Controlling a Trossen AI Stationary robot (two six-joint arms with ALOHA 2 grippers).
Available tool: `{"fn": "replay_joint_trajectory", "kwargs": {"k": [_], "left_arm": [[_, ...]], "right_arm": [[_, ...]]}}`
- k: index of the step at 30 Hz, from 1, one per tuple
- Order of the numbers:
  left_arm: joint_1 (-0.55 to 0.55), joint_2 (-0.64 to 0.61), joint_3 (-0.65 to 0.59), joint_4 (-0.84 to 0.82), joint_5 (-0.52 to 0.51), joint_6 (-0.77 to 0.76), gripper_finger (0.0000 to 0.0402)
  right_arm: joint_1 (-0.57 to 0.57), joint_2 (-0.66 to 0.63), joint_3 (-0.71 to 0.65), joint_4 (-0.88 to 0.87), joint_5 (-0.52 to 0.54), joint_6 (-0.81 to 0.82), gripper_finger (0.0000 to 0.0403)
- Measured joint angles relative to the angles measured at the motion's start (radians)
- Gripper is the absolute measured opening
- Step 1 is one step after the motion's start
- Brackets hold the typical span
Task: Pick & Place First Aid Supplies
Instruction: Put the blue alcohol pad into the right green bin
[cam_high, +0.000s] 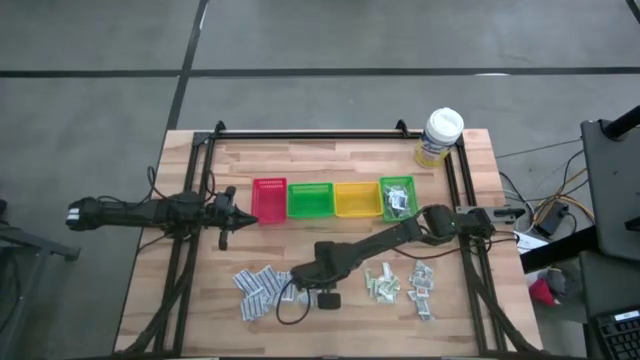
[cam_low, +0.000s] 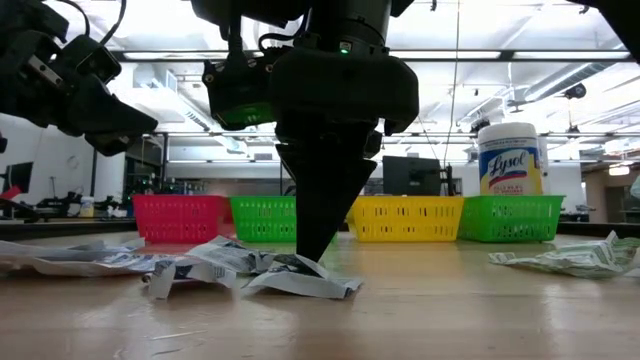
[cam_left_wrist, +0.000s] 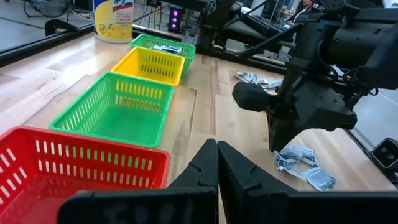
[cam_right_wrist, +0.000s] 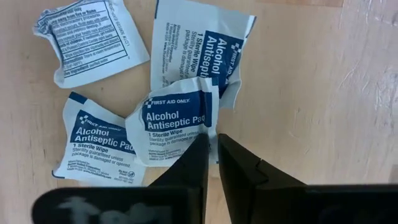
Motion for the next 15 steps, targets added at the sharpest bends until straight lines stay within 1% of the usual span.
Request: {"fn": "replay_joint_trajectory", "kwargs": {"k": [8, 15], "left_arm": [[0.0, 0.0, 0.0, 0.0, 0.0, 0.0, 0.0], [0.0, 0.0, 0.0, 0.0, 0.0, 0.0, 0.0]], "right_arm": [[-0.001, 0.0, 0.0, -0.02, 0.001, -0.004, 0.0011], [-0.001, -0.001, 0.018, -0.064, 0.003, -0.004, 0.0008]]}}
